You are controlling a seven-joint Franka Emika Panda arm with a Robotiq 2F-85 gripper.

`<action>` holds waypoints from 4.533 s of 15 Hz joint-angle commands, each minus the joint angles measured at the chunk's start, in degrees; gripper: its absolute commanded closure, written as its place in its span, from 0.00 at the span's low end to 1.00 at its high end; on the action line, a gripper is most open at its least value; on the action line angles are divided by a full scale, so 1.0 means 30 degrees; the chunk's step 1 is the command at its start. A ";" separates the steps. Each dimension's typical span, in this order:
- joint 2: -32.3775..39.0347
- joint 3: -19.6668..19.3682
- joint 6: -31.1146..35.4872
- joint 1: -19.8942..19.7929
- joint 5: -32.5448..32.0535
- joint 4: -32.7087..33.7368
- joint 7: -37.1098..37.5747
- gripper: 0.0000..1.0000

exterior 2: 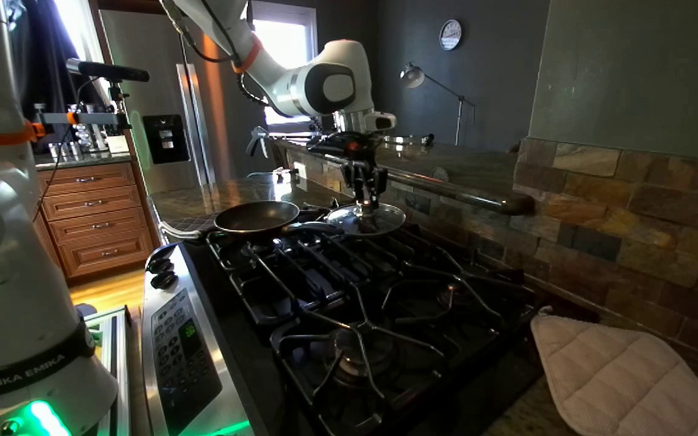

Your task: Remove the lid from the pan and move the pan to the left then put the lid back on the pan.

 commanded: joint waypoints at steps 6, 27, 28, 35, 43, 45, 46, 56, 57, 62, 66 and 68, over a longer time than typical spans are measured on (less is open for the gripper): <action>-0.1395 0.0120 -0.0104 0.0699 -0.1302 0.0372 0.1269 0.77; -0.7580 0.3106 -0.1625 0.2530 -0.0897 -0.5619 0.4085 0.77; -0.8009 0.3232 -0.1689 0.2521 -0.0827 -0.5981 0.4591 0.77; -0.9904 0.4159 -0.1930 0.2646 0.0104 -0.7808 0.6892 0.77; -1.0069 0.4898 -0.1731 0.2843 0.1477 -0.8287 0.7984 0.77; -0.9907 0.5006 -0.1564 0.2777 0.1413 -0.8281 0.8040 0.77; -0.9784 0.5062 -0.1589 0.2763 0.1365 -0.8255 0.8097 0.77; -0.9551 0.5914 -0.1257 0.2634 0.1059 -0.8749 1.0309 0.77; -0.9486 0.5952 -0.1247 0.2619 0.1024 -0.8746 1.0431 0.77; -0.9215 0.5951 -0.1272 0.2644 0.0974 -0.8662 1.0623 0.77; -0.8959 0.5964 -0.1251 0.2664 0.0993 -0.8673 1.0747 0.77; -0.8822 0.5925 -0.1148 0.2667 0.1000 -0.8660 1.0796 0.77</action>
